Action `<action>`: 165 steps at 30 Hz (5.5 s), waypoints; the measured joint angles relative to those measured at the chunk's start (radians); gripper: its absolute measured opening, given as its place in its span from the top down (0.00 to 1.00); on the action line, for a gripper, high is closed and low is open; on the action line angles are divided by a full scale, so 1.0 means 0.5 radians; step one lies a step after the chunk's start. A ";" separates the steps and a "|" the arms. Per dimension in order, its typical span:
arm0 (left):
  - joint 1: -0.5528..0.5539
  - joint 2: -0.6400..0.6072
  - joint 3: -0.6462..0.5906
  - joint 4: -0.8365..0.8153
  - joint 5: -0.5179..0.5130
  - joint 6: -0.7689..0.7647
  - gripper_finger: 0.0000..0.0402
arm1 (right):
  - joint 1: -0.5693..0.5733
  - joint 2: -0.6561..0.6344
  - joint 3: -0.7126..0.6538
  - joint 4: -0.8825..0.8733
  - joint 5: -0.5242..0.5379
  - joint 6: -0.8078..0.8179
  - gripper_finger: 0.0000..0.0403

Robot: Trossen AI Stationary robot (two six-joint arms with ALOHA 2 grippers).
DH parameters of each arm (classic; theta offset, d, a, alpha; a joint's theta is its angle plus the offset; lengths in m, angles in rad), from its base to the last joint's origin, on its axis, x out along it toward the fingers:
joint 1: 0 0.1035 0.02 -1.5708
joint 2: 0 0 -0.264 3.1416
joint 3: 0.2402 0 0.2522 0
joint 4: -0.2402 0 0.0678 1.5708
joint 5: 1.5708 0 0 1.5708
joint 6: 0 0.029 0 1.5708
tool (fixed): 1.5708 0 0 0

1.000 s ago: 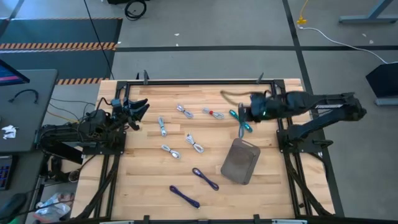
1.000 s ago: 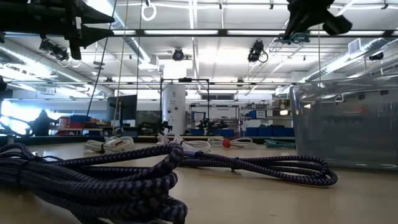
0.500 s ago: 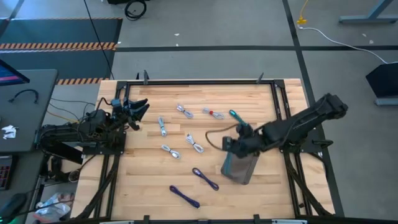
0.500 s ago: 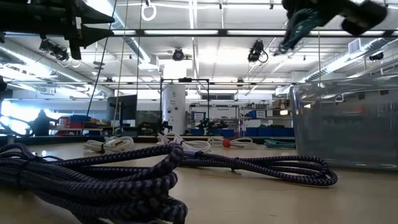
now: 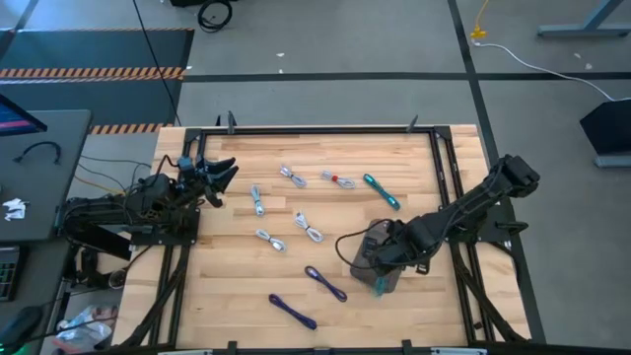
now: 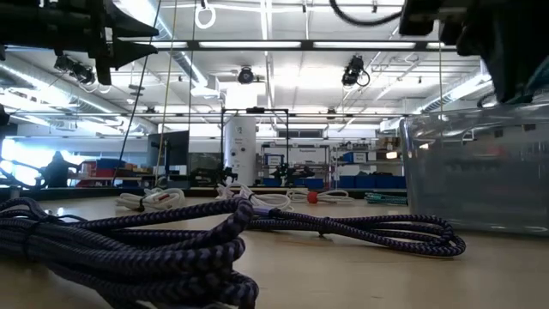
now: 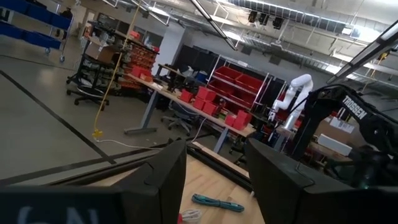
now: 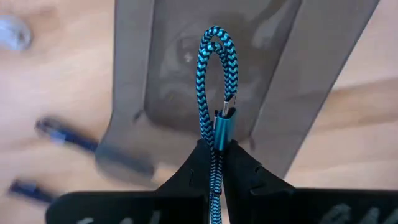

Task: Pick and place USB-C Cables
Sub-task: Put the top blue charger cable into the gray bin, then put the blue charger cable into the gray bin

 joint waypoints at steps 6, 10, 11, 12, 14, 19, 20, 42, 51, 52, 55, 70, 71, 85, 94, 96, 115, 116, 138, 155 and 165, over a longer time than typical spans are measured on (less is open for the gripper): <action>0.000 0.000 0.000 0.000 -0.001 0.000 0.57 | -0.024 -0.007 0.000 -0.299 -0.032 -0.004 0.95; 0.000 0.000 0.000 -0.001 0.000 0.000 0.57 | -0.061 -0.007 0.000 -0.361 -0.028 -0.005 0.95; 0.000 0.000 0.000 -0.001 0.000 0.000 0.57 | -0.073 -0.006 0.000 -0.371 -0.018 -0.007 0.95; 0.000 0.000 0.000 -0.001 0.000 0.000 0.57 | -0.082 -0.002 0.000 -0.384 -0.012 -0.009 0.95; 0.000 0.000 0.000 -0.001 0.000 0.000 0.57 | -0.094 0.021 0.000 -0.392 -0.005 -0.011 0.95; 0.000 0.000 0.000 -0.001 0.000 0.000 0.57 | -0.105 0.116 0.000 -0.345 -0.009 -0.013 0.95; 0.000 0.000 0.000 -0.001 0.000 0.000 0.57 | -0.108 0.141 0.000 -0.337 -0.011 -0.014 0.95; 0.000 0.000 0.000 -0.014 0.009 0.089 0.57 | -0.154 0.390 -0.001 -0.199 -0.108 -0.044 0.95; 0.000 0.000 0.000 -0.010 0.009 0.089 0.57 | -0.144 0.385 -0.001 -0.190 -0.131 -0.065 0.88; 0.000 0.000 0.000 -0.011 0.009 0.086 0.57 | -0.143 0.385 -0.001 -0.190 -0.131 -0.065 0.84; 0.000 0.000 0.000 -0.010 0.009 0.085 0.57 | -0.140 0.385 -0.001 -0.205 -0.131 -0.065 0.77; 0.000 0.000 0.000 -0.010 0.009 0.084 0.57 | -0.167 0.315 0.237 -0.297 0.384 -0.240 0.78; 0.000 0.000 0.000 -0.010 0.009 0.084 0.57 | -0.186 0.300 0.286 -0.345 0.462 -0.305 0.79; 0.000 0.000 0.000 -0.007 0.009 0.083 0.57 | -0.997 0.008 0.529 -0.789 0.566 -2.172 0.74; 0.000 0.000 0.000 0.018 0.009 0.083 0.57 | -1.582 -0.007 0.529 -0.513 0.358 -3.257 0.57; 0.000 0.000 0.000 0.017 0.009 0.082 0.57 | -1.654 -0.007 0.529 -0.497 0.354 -3.388 0.54; 0.000 -0.001 0.000 0.018 0.009 0.031 0.57 | -1.783 -0.004 -0.224 0.044 0.106 -3.680 0.53; 0.000 -0.001 0.000 0.018 0.009 0.031 0.57 | -1.783 -0.004 -0.265 0.087 0.092 -3.680 0.53; 0.000 0.000 0.000 0.018 0.009 0.030 0.57 | -1.789 -0.005 -0.770 0.641 -0.011 -3.527 0.53; 0.000 -0.001 0.000 0.020 0.009 0.030 0.57 | -1.880 -0.007 -0.810 0.649 0.022 -3.344 0.95; 0.000 0.000 0.000 0.022 0.008 0.030 0.57 | -1.839 -0.025 -0.166 0.421 -0.040 -3.315 0.95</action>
